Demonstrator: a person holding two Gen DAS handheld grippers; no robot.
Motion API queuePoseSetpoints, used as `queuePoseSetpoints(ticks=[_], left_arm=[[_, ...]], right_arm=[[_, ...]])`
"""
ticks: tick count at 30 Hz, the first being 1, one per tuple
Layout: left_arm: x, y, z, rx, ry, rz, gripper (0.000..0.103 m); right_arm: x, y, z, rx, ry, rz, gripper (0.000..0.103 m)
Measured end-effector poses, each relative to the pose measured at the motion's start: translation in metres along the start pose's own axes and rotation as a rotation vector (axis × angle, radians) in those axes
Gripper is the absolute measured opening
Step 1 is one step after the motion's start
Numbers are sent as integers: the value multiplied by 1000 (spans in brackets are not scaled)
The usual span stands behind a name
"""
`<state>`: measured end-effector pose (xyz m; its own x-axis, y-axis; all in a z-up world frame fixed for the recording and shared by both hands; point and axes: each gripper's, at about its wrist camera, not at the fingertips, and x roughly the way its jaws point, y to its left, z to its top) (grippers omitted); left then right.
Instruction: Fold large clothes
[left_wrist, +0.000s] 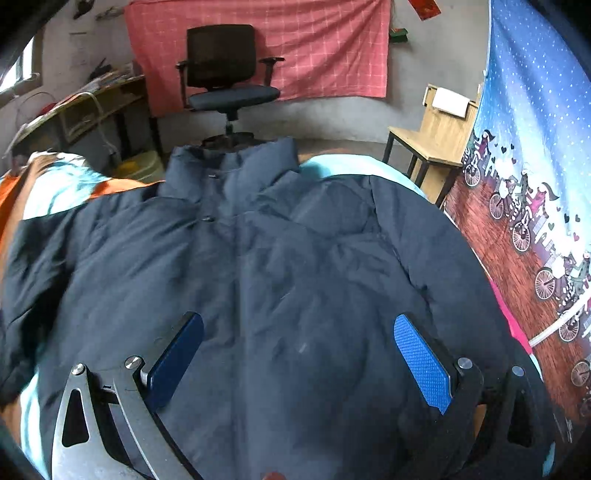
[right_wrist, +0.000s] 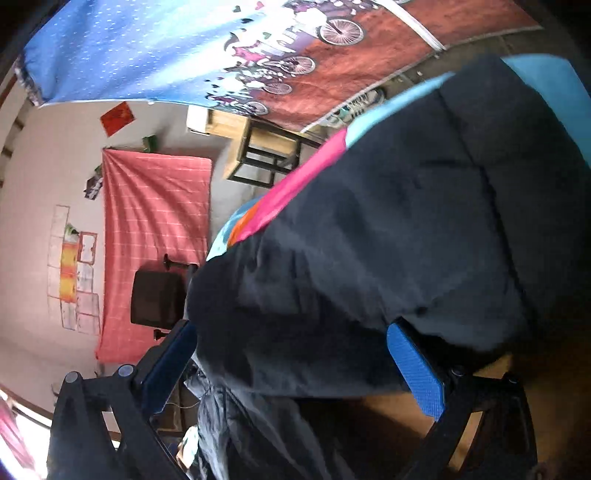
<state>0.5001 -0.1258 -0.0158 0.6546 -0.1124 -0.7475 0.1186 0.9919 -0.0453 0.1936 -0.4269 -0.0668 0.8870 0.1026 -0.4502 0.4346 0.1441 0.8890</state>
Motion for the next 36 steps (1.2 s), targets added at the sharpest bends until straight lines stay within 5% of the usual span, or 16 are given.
queuePoseSetpoints(ticks=[13,20,26,32,34,36], left_arm=[[87,-34,14,27,121,-107,101],[100,-46,-2,113,136,-94,101],[110,-48,-6,149,158,-100,101],[88,-29,-2,128,158,-165,101],[72,-14,-2,126,139,-186,101],[57,-2,-2,124,117,-191,101]], right_arm=[[0,-13,-25,107,195,-64,103],[-13,-9,9,67,-10,-147,103],[-7,2,31,107,-79,-210,102],[-24,46,50,-75,-170,-212,54],[-28,65,63,-116,-209,-213,25],[-33,86,73,-182,-244,-196,21]])
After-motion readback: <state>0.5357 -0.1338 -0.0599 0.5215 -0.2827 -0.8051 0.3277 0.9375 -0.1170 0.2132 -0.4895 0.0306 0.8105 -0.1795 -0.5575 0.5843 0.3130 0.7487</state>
